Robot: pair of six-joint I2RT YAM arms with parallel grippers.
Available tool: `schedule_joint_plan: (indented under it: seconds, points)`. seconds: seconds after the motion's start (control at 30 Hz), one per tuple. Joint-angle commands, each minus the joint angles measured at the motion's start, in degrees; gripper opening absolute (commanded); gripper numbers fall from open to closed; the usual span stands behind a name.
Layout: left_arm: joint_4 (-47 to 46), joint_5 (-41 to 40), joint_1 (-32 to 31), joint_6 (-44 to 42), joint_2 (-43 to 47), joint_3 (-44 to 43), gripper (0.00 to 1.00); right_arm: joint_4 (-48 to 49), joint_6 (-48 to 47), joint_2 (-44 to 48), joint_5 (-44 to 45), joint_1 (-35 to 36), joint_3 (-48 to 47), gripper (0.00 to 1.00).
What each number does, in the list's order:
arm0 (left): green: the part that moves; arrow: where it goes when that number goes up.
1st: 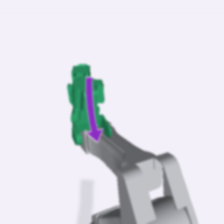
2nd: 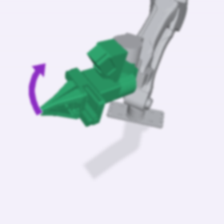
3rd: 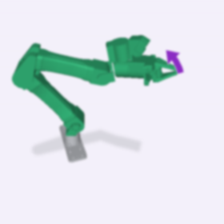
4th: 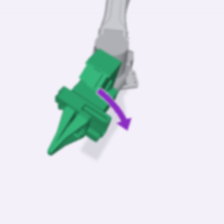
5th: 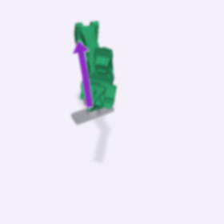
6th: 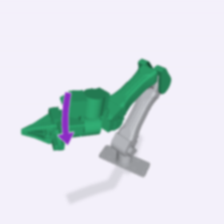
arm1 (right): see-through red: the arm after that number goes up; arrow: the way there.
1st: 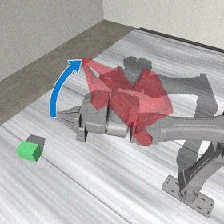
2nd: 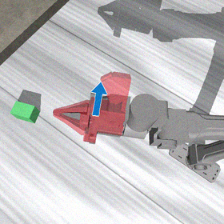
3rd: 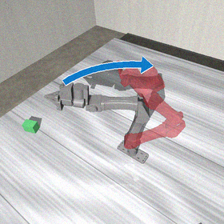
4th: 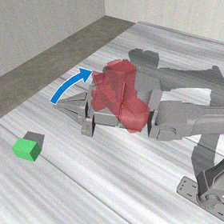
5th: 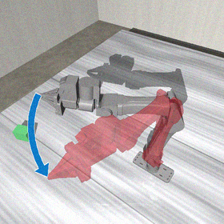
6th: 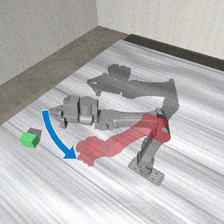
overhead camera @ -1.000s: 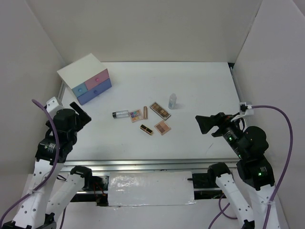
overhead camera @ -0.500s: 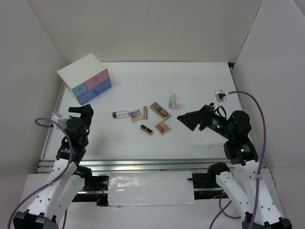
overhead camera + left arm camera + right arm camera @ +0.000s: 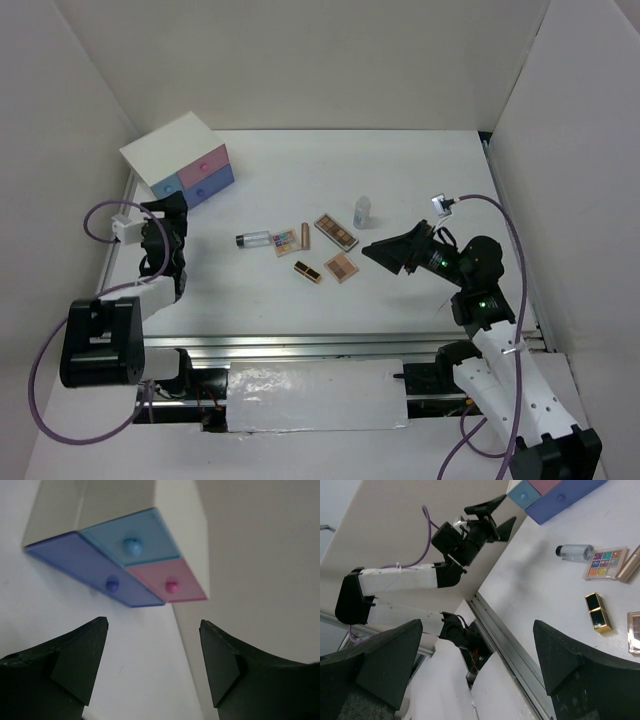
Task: Organize the makeup
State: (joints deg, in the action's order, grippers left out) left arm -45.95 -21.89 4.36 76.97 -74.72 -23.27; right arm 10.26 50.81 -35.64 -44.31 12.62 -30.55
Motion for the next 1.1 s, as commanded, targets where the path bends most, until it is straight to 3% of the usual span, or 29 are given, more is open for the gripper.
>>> schedule_joint_plan:
  seconds: [0.0, 0.23, 0.43, 0.57, 0.7, 0.87, 1.07]
  points:
    - [-16.08, 5.26, 2.75, 0.64, -6.72, -4.50, 0.86, 12.75, 3.24, -2.33, -2.79, 0.56, 2.24, 1.00]
    - [-23.57, 12.74, 4.25, 0.47, -16.42, -9.86, 0.84, 16.45, 1.75, -6.63, -4.11, 0.56, 3.39, 1.00]
    - [-27.87, 13.80, 4.52, 0.46, -20.29, -10.48, 0.72, 20.58, 2.80, -7.87, -6.04, 0.56, 4.88, 1.00]
    - [-27.87, 12.76, 4.34, 0.20, -19.51, -9.00, 0.74, 20.85, 2.63, -7.95, -6.84, 0.65, 5.32, 1.00]
    - [-24.98, 9.94, 3.99, -2.60, -15.55, -5.74, 0.77, 21.55, 2.81, -8.92, -7.45, 0.74, 5.50, 1.00]
    - [-7.77, 6.16, 4.08, -5.86, -9.93, -8.46, 0.77, 22.34, 3.16, -9.54, -7.45, 1.44, 5.58, 1.00]
    - [-3.55, 4.13, 3.99, -9.11, -10.71, -11.61, 0.74, 23.22, 3.42, -10.33, -7.71, 1.79, 6.02, 1.00]
